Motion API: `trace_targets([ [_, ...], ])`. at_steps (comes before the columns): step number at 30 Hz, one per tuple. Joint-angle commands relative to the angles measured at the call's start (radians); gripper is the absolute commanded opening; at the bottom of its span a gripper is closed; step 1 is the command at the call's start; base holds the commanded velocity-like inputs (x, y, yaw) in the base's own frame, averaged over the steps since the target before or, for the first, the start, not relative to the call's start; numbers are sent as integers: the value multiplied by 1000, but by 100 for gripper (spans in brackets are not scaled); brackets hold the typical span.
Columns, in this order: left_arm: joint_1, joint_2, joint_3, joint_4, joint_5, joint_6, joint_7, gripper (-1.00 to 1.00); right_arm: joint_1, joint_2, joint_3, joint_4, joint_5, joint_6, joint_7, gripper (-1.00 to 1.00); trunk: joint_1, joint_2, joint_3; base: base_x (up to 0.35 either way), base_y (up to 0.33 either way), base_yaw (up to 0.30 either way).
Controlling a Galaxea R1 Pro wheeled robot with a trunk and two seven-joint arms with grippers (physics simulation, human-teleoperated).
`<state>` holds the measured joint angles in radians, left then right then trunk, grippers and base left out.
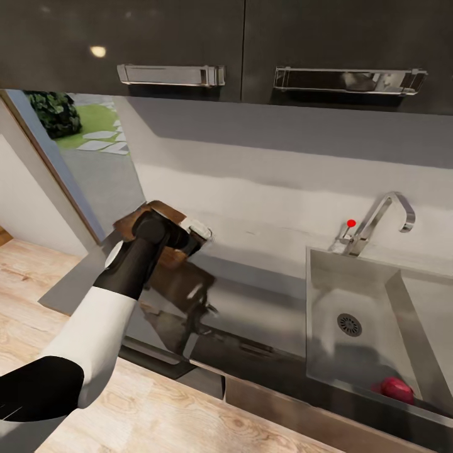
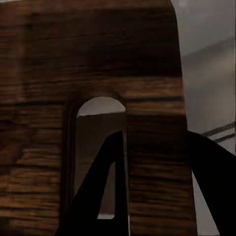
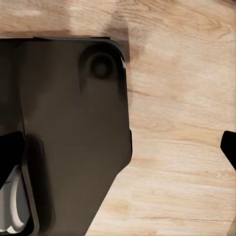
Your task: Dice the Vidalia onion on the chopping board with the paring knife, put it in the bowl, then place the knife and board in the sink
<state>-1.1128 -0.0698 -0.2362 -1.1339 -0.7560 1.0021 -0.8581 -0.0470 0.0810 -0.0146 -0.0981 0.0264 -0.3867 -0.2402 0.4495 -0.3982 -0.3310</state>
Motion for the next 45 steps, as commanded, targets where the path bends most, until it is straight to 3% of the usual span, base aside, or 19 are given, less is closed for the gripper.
trace_targets([
  [1,-1,0,1,-2,-3,5,6,-100,-1,0,-1,0,3,-3,-4,100,1,-2,-2,0,0,0],
  [5,-1,-1,52,-6,-2,7,99,-100,-1,1,-2,0,3,-3,-4,100,1,-2,-2,0,0,0],
  [10,-1,-1,120,-2,-2,7,126,-100,-1,1,-2,-1,3,-3,-4,100,1,-2,-2,0,0,0],
  [11,-1,-1,149,-2,-2,6,130,-100,-1,2,-2,-1,3,-3,-4,100,1,-2,-2,0,0,0],
  [20,-1,-1,180,-8,-2,6,144,-100,-1,1,-2,-2,3,-3,-4,100,1,-2,-2,0,0,0],
  [26,-1,-20,314,-2,-2,6,278,-100,-1,1,-2,-2,3,-3,-4,100,1,-2,-2,0,0,0],
  [31,-1,-26,412,-3,-2,6,346,-100,-1,2,-2,-2,3,-3,-4,100,1,-2,-2,0,0,0],
  [45,-1,-34,421,17,-2,7,352,-100,-1,2,-3,-4,3,-3,-4,100,1,-2,-2,0,0,0],
])
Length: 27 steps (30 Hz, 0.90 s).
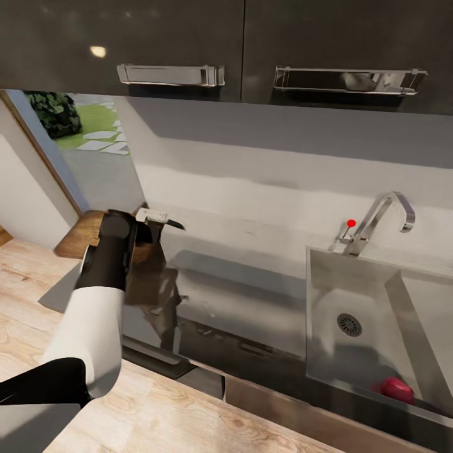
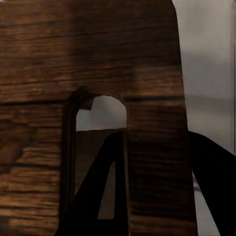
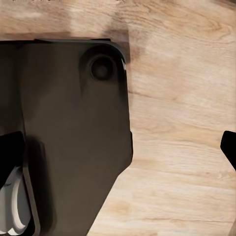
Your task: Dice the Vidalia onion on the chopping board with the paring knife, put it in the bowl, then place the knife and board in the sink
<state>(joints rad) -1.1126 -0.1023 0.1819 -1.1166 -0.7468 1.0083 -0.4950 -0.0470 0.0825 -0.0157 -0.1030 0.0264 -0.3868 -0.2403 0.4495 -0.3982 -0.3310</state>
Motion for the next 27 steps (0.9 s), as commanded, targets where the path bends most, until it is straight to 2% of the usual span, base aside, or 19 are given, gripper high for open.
trace_targets([
  [1,-1,-4,3,4,-11,1,-12,-100,-1,0,-2,0,3,-3,-4,100,1,-2,-2,0,-35,0],
  [6,-1,-12,2,24,-10,1,-13,-100,-1,-1,-3,-4,2,-4,-4,100,1,-2,0,0,-86,-73],
  [18,-1,-13,2,28,-8,2,-13,-100,-1,-1,-4,-6,1,-4,-4,100,1,-2,10,-6,-122,-183],
  [27,-1,-13,4,28,-7,3,-13,-100,-1,-1,-6,-6,1,-4,-4,100,1,-2,12,0,-54,-24],
])
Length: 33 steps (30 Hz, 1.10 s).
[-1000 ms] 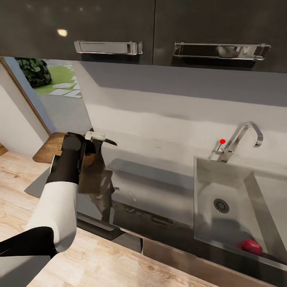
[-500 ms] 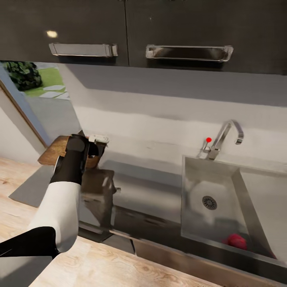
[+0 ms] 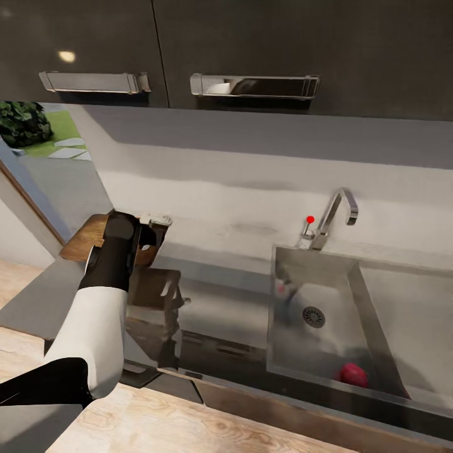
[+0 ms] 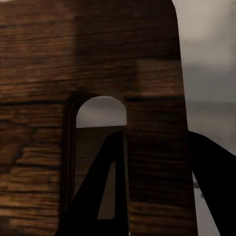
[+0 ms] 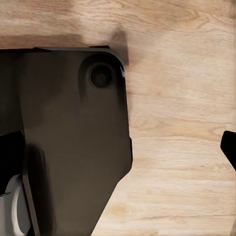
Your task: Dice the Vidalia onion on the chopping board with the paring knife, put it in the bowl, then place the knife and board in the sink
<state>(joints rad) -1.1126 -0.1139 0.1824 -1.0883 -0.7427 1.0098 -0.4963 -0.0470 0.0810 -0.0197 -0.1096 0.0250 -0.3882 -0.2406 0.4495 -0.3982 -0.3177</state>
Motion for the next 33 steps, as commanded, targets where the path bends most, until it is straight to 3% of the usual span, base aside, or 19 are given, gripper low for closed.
trace_targets([
  [1,-1,-1,3,-1,-11,1,-11,-100,-1,0,-2,1,3,-3,-3,100,1,-2,-2,0,-6,-2],
  [20,-1,-1,3,14,-11,1,-11,-100,-1,2,-1,1,3,-3,-3,100,1,-2,-2,-119,-167,0],
  [33,-1,-4,3,69,-10,0,-12,-100,-1,2,1,1,3,-3,-3,100,1,-2,-2,-13,-91,0],
])
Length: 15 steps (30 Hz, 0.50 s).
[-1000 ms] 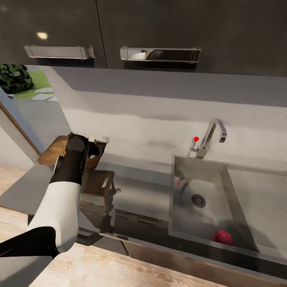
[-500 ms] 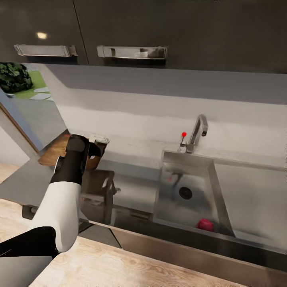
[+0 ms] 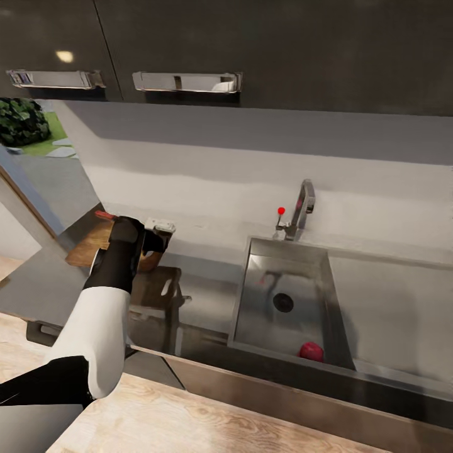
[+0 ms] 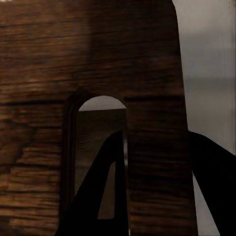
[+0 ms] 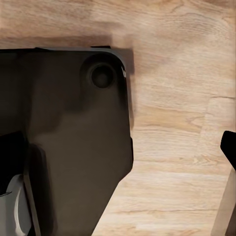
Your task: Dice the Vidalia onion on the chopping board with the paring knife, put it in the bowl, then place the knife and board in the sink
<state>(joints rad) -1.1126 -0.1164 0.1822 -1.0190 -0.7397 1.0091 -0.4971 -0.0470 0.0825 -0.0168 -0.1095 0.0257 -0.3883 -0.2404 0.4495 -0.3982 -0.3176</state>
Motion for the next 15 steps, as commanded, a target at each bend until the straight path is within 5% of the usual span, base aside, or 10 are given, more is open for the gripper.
trace_targets([
  [1,-1,-4,3,5,-12,1,-12,-100,-1,0,-1,0,3,-3,-4,100,1,-2,-2,0,-6,0],
  [15,-1,-20,2,64,-11,0,-12,-100,-1,-1,0,-1,5,-3,-4,100,1,-2,-2,0,-1,0],
])
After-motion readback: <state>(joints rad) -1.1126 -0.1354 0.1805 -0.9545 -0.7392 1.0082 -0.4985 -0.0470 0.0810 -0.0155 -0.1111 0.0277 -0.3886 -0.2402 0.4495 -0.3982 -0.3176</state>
